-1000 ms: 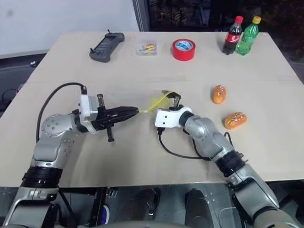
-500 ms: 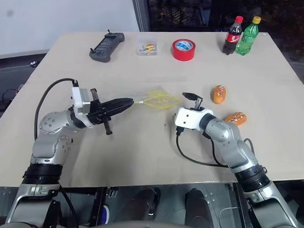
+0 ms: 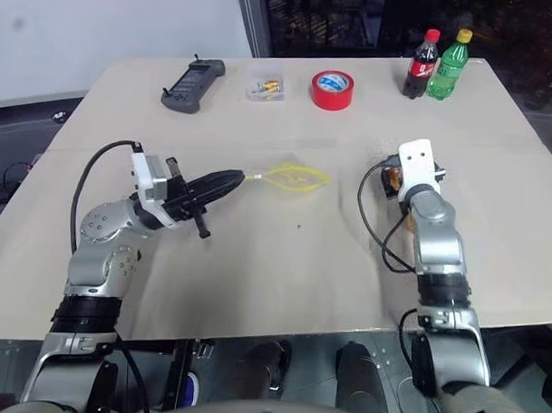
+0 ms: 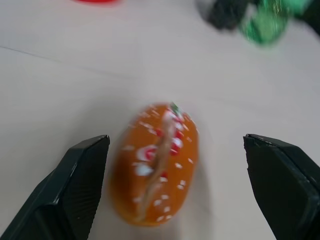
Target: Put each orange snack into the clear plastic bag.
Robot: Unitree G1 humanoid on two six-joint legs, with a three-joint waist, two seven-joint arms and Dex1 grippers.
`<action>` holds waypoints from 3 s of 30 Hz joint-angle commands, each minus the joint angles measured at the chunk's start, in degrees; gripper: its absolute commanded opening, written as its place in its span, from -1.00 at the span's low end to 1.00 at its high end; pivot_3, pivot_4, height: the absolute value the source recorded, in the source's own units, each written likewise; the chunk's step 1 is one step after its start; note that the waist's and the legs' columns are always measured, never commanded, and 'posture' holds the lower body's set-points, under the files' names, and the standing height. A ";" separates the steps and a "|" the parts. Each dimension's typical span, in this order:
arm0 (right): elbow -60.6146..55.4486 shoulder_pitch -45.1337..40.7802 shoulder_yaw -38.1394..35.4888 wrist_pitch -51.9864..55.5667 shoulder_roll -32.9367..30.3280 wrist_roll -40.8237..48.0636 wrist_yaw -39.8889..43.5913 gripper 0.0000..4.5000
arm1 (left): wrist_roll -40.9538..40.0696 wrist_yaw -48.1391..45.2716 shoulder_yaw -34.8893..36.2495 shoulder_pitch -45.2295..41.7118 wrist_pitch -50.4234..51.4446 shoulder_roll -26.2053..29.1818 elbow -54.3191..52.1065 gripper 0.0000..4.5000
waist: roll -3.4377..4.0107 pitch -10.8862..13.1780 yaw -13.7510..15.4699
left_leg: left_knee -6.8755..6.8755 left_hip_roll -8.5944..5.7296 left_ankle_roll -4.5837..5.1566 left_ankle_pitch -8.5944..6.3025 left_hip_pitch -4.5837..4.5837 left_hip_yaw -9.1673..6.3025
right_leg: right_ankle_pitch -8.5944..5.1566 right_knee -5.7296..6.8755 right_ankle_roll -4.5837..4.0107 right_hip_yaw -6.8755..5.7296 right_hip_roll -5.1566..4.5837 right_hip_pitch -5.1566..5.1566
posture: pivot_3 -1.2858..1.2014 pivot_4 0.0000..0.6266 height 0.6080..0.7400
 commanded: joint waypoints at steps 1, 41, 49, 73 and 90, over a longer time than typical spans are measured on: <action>5.42 -4.56 -2.45 -0.02 0.66 4.05 -0.66 0.95 | 0.22 0.74 0.80 -0.25 -0.99 -0.04 -0.40 -1.00 | 0.00 0.00 -0.01 | 0.00 0.00 -0.01 0.01 -0.01 0.00 | 0.00 0.00 0.00 0.00 0.00 0.00 | 0.03 -0.52 1.00; -16.79 0.25 21.74 11.92 -2.27 23.72 31.41 -0.09 | -1.17 -6.47 0.25 6.57 -3.17 3.61 -6.01 -1.00 | 0.01 0.00 0.05 | 0.01 0.00 0.04 -0.03 -0.05 -0.12 | 0.00 -0.09 0.01 -0.10 -0.01 0.01 | 0.03 -0.52 1.00; -4.15 -4.21 18.15 13.69 4.95 27.02 30.64 -0.09 | -0.39 -8.64 -0.53 8.02 -4.78 4.30 -6.09 -1.00 | 0.01 0.01 0.14 | 0.00 0.01 0.03 -0.03 -0.04 -0.14 | 0.01 -0.10 0.00 -0.11 -0.01 -0.01 | 0.03 -0.52 1.00; -37.26 12.42 2.64 21.84 -2.79 35.03 19.00 0.98 | -0.72 -0.94 1.88 4.74 -3.00 1.09 -0.78 -1.00 | 0.03 0.01 0.24 | -0.12 0.01 0.04 -0.03 -0.05 -0.13 | 0.02 -0.16 -0.01 -0.09 -0.02 -0.02 | 0.03 -0.52 1.00; -46.57 26.99 -6.41 21.64 -2.57 14.64 -8.86 0.98 | -1.57 -0.97 1.91 1.59 -0.94 -0.95 0.16 -1.00 | 0.03 -0.01 0.67 | -0.10 0.00 0.04 -0.02 -0.02 -0.07 | 0.02 -0.25 0.01 -0.08 -0.03 0.08 | 0.03 -0.52 1.00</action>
